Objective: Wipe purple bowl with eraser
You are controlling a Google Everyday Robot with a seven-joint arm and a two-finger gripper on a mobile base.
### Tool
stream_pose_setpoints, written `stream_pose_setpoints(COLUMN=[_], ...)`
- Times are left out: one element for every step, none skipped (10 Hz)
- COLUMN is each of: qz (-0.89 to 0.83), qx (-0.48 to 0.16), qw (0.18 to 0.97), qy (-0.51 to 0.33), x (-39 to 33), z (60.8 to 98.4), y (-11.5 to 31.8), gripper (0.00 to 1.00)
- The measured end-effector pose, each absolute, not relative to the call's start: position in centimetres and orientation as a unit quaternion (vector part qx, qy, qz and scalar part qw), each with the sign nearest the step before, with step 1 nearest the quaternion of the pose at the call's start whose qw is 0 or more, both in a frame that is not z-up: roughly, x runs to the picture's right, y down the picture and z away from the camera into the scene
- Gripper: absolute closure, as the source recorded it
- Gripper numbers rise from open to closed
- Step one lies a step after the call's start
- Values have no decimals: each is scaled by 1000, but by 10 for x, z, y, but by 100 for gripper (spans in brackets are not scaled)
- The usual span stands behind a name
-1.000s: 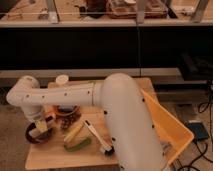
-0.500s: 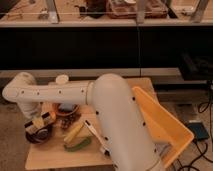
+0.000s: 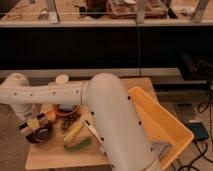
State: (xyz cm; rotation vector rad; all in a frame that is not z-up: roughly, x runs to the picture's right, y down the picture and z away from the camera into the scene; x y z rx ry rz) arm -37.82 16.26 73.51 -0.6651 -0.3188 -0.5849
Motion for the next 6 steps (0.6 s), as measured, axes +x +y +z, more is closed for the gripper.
stream_pose_setpoints(qz=[-288,-291,-297,-299,-303,-305], qx=[-319,-319,-317,-318,-321,-324], qw=[889,888,887,885,882,881], qy=[-156,-157,-159,-161,-162,-162], x=[-383,-383,-383,-382,-380,-377], z=[729,726,721,719,717,716], y=[170,173,179,182,188,192], gripper=[100,100,100,100,100,100])
